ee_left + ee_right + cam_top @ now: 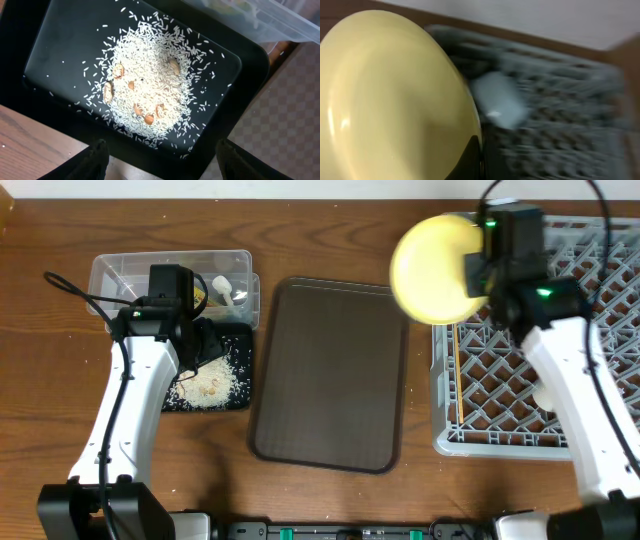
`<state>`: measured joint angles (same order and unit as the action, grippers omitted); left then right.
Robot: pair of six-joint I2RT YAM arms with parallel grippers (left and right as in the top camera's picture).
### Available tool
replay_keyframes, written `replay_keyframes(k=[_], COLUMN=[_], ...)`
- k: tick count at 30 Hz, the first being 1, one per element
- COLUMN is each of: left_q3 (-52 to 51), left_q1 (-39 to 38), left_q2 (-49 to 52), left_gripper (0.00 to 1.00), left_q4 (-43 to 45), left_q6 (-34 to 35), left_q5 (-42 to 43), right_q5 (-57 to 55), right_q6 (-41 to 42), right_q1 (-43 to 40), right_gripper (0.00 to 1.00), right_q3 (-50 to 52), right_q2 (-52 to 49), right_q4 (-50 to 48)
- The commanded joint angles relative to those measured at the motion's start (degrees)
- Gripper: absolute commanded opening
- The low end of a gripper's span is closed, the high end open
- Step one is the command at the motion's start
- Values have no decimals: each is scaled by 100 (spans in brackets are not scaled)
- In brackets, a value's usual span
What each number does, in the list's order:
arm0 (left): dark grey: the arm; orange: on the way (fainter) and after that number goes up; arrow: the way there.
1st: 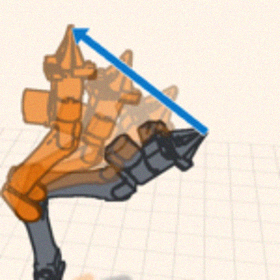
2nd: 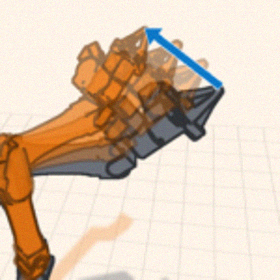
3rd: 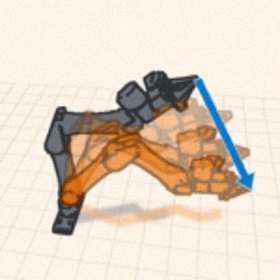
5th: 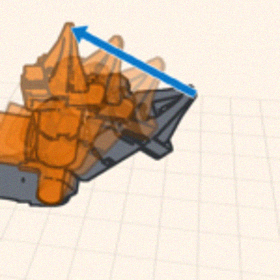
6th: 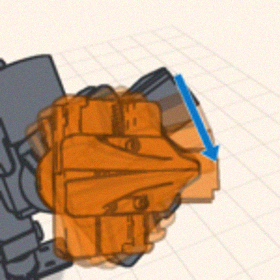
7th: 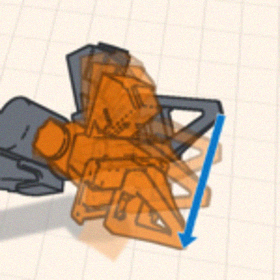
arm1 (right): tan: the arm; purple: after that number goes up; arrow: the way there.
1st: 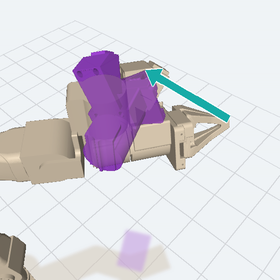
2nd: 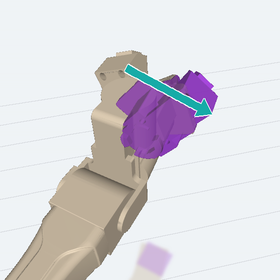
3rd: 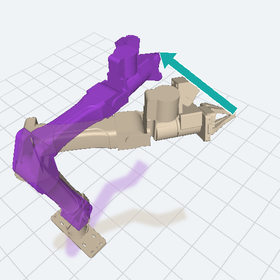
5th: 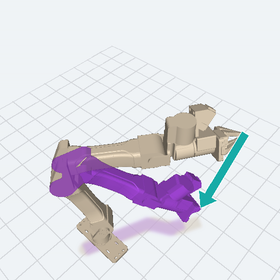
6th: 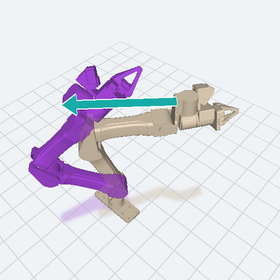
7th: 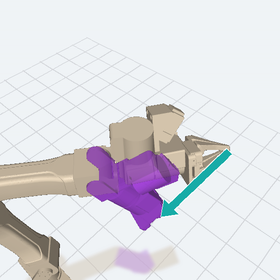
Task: Sort waste into correct bins and load items into the dishwasher rack
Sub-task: 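Lift the yellow plate with the right gripper and carry it into the rack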
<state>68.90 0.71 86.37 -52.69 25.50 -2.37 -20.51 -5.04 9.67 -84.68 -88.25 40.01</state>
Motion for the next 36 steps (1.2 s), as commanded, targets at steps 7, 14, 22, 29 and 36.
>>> replay_keyframes(k=[7,14,22,29,36], left_q3=[-7,-7,-7,-7,-7], left_q1=[24,24,24,24,24], left_q2=[-22,-22,-22,-22,-22], left_gripper=[72,72,72,72,72], left_q4=[-17,-15,24,22,24], left_q6=[15,13,15,15,15], left_q5=[-109,-111,-109,-109,-111], right_q5=[-1143,-1810,-2236,-1838,-1502], right_q6=[-1364,-1399,-1384,-1257,-1040], right_q1=[-608,-741,-734,-734,-651], right_gripper=[1,1,1,1,1], right_q3=[-39,-39,-37,-37,-37], right_q2=[249,236,219,83,-146], right_q4=[463,949,1080,1355,1486])
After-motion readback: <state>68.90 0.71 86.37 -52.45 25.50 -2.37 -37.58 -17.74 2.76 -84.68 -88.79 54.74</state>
